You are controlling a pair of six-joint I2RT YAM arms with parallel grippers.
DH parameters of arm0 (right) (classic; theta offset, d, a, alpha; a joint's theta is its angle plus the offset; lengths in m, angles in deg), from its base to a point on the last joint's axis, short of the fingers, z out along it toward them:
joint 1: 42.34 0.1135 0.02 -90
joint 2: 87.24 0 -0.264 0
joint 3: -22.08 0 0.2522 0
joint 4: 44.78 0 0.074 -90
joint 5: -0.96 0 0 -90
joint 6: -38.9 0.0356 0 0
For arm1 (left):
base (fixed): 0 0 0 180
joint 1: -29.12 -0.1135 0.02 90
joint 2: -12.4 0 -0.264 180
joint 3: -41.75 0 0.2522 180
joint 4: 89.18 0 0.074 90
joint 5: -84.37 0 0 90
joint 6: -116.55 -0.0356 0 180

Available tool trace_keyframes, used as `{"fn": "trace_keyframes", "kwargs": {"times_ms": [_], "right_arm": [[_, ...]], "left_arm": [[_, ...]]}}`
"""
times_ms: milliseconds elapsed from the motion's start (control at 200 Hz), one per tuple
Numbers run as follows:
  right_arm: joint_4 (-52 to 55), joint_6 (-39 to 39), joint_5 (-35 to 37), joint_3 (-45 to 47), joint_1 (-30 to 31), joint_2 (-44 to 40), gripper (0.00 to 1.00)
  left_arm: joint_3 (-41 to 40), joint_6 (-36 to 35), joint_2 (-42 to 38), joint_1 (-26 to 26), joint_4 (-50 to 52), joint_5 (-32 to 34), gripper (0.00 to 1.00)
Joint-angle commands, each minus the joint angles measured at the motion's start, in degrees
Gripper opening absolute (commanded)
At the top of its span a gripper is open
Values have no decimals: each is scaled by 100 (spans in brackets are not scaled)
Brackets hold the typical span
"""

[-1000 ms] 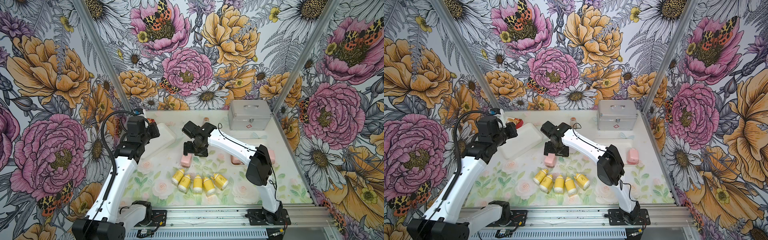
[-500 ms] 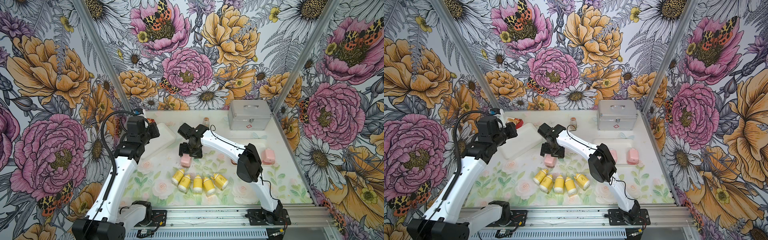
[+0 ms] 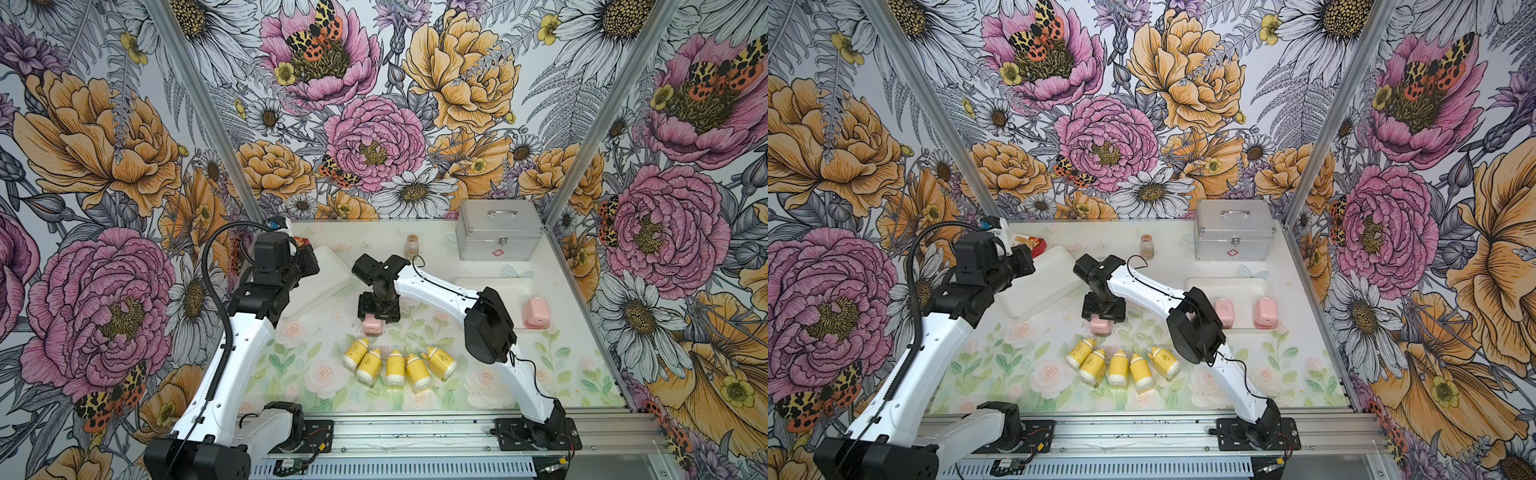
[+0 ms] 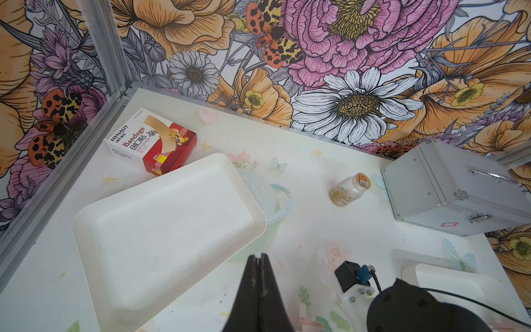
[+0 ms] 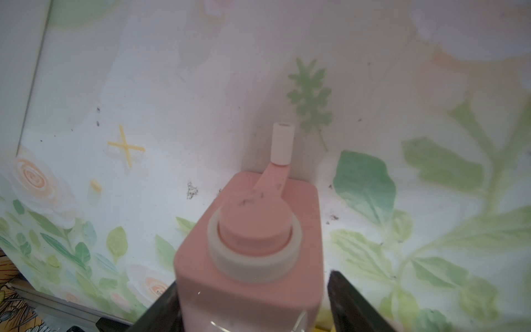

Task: Place the pencil sharpeners by color into the storage box
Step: Pick up the pencil sharpener from the center of the board.

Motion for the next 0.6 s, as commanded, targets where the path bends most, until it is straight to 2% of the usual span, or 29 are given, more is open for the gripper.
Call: {"fn": "trace_keyframes", "kwargs": {"times_ms": [0,140,315,595], "right_arm": [[4,-45,31,-137,35,173,71],[4,-106,31,-82,34,200,66],[3,-206,39,-26,19,182,54],[7,-629,293,285,-74,-205,38]], "left_arm": [[53,43,-83,-55,-44,-26,0],[54,38,-84,-53,-44,-37,0],[59,34,-78,-53,-38,-42,0],[54,34,-91,-53,-44,-47,0]]}}
